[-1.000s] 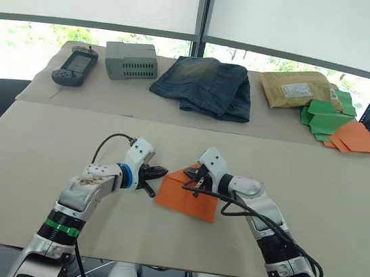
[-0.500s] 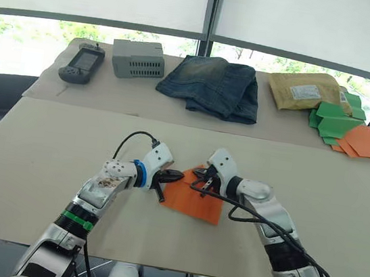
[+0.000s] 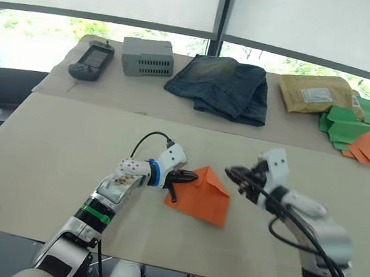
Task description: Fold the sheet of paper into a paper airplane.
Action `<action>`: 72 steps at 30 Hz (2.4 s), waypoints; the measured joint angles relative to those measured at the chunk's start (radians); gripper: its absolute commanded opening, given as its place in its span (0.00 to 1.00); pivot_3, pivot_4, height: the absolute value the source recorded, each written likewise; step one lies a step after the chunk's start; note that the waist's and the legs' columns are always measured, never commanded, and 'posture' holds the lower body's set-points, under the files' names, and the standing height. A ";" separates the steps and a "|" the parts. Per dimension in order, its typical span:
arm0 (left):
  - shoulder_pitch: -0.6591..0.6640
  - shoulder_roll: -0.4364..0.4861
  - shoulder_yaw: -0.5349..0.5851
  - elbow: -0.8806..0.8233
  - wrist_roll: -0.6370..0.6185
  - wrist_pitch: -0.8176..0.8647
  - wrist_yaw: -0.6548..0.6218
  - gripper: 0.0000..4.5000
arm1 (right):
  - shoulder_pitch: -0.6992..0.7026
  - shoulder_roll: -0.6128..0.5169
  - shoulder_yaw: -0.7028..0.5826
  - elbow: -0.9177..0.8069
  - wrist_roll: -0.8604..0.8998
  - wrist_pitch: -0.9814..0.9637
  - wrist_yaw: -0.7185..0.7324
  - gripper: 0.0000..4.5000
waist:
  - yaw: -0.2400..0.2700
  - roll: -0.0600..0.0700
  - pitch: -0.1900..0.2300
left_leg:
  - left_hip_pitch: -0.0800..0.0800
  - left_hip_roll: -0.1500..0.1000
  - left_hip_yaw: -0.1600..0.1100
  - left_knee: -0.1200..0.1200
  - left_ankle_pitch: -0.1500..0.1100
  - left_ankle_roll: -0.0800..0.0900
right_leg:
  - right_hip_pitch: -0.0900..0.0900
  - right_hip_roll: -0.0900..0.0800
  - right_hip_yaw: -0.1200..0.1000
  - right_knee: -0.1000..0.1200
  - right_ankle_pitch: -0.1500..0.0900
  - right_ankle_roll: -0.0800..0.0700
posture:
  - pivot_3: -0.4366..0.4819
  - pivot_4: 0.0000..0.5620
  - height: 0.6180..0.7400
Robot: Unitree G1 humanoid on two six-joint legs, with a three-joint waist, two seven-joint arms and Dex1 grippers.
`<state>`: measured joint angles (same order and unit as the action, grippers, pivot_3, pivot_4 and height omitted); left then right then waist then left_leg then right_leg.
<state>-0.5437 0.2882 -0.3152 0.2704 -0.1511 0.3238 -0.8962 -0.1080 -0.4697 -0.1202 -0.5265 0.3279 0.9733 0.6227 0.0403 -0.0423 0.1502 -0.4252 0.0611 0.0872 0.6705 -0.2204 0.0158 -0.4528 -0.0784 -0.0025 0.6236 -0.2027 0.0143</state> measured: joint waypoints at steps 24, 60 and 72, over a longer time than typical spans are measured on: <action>-0.002 -0.020 0.001 0.024 0.014 -0.016 -0.010 0.00 | -0.048 -0.294 0.277 0.318 -0.306 -0.673 0.193 0.00 | -0.017 -0.001 0.001 | 0.001 -0.001 -0.002 0.008 0.000 0.000 | 0.005 0.001 0.003 0.001 0.000 0.001 | 0.48 0.27 0.80; 0.039 0.048 0.046 -0.077 0.039 0.070 0.076 0.00 | -0.169 -0.073 0.247 0.515 -0.073 -0.683 0.335 0.00 | -0.033 0.000 0.000 | 0.006 0.000 -0.003 0.007 0.000 0.000 | 0.010 0.002 0.002 0.002 0.000 0.000 | 0.48 0.27 0.80; 0.005 -0.070 0.161 -0.039 -0.051 0.141 0.148 0.00 | -0.170 -0.060 0.258 0.522 -0.082 -0.683 0.326 0.00 | -0.028 0.000 0.001 | 0.004 -0.001 -0.003 0.007 0.000 0.000 | 0.008 0.002 0.002 0.002 0.004 0.006 | 0.48 0.27 0.80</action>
<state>-0.5382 0.2187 -0.1542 0.2316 -0.2016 0.4647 -0.7484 -0.2775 -0.5294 0.1382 -0.0042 0.2463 0.2903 0.9486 0.0121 -0.0425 0.1507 -0.4216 0.0603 0.0846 0.6780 -0.2202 0.0162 -0.4445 -0.0765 -0.0004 0.6255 -0.1987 0.0208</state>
